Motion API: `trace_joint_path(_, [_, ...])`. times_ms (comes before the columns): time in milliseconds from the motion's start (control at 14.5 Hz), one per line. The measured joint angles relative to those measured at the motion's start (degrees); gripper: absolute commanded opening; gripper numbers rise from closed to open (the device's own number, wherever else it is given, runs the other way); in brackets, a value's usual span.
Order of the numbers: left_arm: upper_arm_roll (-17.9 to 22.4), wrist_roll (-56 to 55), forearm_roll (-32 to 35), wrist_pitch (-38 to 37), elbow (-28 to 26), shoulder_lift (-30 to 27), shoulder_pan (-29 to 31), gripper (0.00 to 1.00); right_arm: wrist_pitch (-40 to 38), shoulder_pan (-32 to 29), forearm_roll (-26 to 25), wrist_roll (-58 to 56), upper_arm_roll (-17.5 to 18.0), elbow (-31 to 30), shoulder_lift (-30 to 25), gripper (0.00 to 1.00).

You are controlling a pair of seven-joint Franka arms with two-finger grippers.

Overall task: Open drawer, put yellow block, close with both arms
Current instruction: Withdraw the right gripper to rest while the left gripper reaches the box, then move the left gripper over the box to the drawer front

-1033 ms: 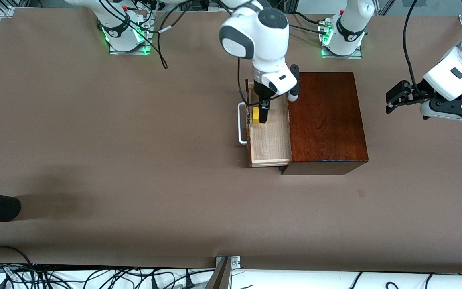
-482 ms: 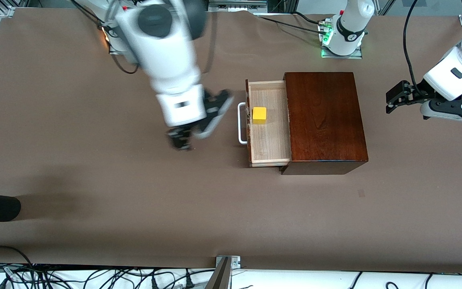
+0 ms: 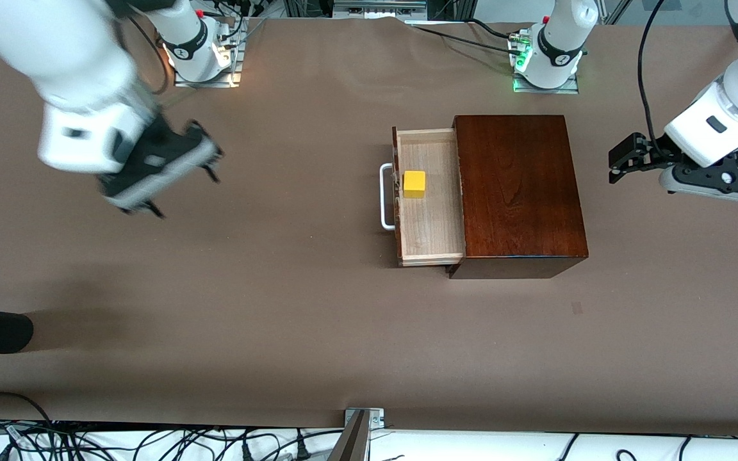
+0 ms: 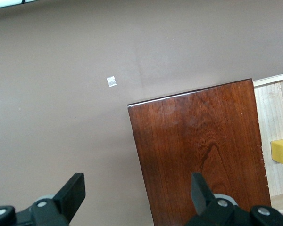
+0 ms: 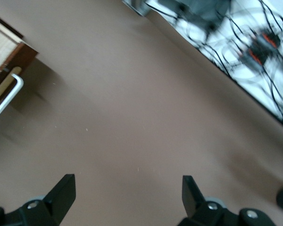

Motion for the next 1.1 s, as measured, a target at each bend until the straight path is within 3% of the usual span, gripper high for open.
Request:
trace_joint_path(207, [0.01, 1.59, -0.25, -0.06, 0.01, 0.36, -0.06, 1.00, -0.04, -1.69, 0.07, 1.93, -2.29, -8.10, -6.69, 1.00])
trace_joint_path(482, [-0.04, 6.61, -1.66, -0.49, 0.00, 1.38, -0.19, 1.00, -0.07, -9.34, 0.18, 2.03, -1.70, -14.38, -10.99, 1.00])
trace_joint_path(758, [-0.85, 15.87, -4.53, -0.48, 0.01, 3.78, -2.06, 1.00, -0.37, -17.47, 0.28, 2.23, 3.74, -15.96, -11.63, 1.00])
trace_joint_path(1102, [-5.36, 22.48, -12.86, -0.06, 0.76, 7.34, -5.59, 1.00, -0.91, -18.14, 0.29, 9.64, 4.93, -15.96, -11.74, 1.00])
